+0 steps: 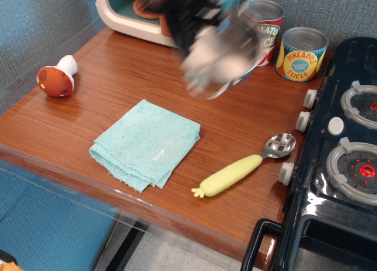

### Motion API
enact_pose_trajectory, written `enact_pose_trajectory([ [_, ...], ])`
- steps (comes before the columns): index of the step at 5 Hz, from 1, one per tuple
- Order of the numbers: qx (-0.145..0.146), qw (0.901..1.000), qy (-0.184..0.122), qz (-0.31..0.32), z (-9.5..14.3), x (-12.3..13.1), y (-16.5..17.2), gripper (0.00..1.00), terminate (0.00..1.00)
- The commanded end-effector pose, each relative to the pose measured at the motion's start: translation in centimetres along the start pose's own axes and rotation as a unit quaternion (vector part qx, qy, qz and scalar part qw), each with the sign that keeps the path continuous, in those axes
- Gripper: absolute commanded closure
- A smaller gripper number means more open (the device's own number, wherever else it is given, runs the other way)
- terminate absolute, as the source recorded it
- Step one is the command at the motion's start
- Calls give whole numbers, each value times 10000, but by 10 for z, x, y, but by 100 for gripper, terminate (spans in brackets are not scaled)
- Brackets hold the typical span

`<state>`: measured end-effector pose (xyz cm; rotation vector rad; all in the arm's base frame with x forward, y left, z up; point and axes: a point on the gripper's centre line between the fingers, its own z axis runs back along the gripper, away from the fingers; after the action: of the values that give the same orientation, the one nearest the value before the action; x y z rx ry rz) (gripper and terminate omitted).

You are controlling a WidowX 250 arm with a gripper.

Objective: Place the pot on the blue cloth

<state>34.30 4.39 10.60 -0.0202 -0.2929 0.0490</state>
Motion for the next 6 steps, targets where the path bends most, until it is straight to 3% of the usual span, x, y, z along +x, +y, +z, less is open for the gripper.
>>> enact_pose_trajectory([
  [1, 200, 9997, 159, 55, 4, -46, 38, 100, 0],
  [2, 92, 9995, 297, -31, -3, -48, 41, 100, 0],
  [3, 219, 9977, 616, -187, -16, -52, 41, 100, 0],
  [5, 138, 9951, 951, -237, -33, -62, 44, 100, 0],
  [6, 128, 9949, 970, -237, -34, -63, 44, 0, 0],
])
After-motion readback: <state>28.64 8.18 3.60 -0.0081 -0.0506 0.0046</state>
